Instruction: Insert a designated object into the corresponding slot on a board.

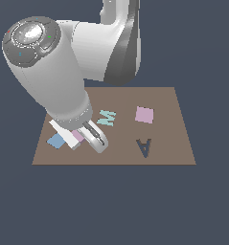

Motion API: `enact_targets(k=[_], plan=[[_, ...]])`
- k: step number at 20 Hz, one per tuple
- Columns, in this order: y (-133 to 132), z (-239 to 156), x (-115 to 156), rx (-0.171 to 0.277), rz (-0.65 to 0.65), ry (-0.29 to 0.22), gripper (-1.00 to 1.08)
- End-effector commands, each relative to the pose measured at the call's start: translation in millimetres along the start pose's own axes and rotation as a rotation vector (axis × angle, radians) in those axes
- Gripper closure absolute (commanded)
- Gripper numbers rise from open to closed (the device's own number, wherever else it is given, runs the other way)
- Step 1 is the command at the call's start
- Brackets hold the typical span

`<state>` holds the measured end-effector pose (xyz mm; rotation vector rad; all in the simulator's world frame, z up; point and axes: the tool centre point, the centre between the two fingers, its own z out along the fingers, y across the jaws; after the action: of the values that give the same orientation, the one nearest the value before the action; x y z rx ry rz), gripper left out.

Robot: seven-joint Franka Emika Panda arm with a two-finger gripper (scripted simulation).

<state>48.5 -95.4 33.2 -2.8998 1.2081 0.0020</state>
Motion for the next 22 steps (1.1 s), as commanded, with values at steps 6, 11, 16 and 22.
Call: enact_targets(k=[6, 11, 16, 22], plan=[[42, -3, -7, 0.000, -0.210, 0.001, 1.08], [68, -4, -6, 0.000, -0.335, 0.001, 1.08], [87, -6, -3, -0.001, -0.432, 0.001, 1.08], [103, -7, 2, -0.001, -0.510, 0.001, 1.08]])
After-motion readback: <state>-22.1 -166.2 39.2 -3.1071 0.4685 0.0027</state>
